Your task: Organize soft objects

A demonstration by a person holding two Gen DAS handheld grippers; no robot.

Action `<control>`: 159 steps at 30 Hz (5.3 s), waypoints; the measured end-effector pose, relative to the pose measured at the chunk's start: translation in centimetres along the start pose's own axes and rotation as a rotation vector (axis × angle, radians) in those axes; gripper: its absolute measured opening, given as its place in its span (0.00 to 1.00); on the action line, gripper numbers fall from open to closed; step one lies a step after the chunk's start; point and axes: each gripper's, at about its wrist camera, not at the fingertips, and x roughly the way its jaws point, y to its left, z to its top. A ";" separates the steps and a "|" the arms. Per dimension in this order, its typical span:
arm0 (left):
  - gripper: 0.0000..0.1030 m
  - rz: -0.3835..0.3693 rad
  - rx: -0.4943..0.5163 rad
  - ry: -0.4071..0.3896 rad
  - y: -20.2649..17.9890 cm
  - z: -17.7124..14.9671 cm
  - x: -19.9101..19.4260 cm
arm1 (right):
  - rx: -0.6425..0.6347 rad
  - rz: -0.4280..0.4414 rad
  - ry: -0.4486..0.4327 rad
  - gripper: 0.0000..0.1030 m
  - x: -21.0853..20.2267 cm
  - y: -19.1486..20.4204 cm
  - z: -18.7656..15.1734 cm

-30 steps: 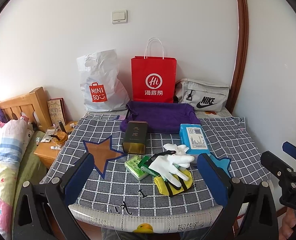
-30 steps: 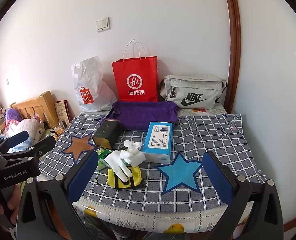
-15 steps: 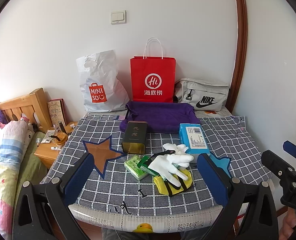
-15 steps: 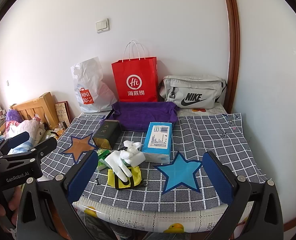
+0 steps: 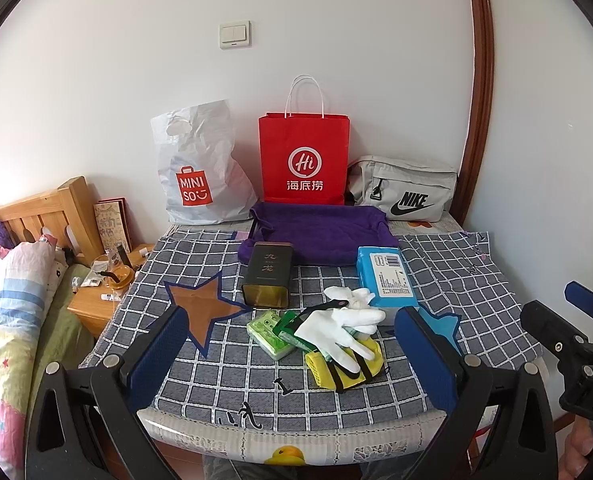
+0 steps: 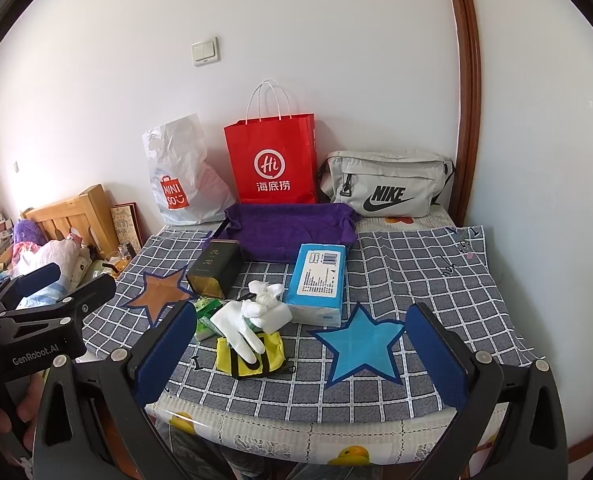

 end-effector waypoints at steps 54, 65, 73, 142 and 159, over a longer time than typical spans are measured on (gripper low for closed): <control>1.00 0.113 -0.046 0.294 6.2 -5.9 15.3 | -0.019 0.083 0.188 1.00 12.2 -0.1 -3.9; 1.00 0.031 -0.011 0.371 6.4 -8.8 21.9 | -0.003 0.122 0.277 1.00 18.9 -0.3 -6.1; 1.00 -0.041 0.094 0.344 4.6 -8.8 24.5 | 0.023 0.191 0.314 1.00 20.3 -0.9 -7.7; 0.74 -0.061 -0.068 0.397 9.1 -8.5 26.4 | 0.087 0.068 0.272 0.13 17.4 -7.4 -8.7; 0.75 -0.026 -0.055 0.405 8.4 -8.3 27.0 | -0.034 0.155 0.265 0.83 18.0 -5.7 -10.9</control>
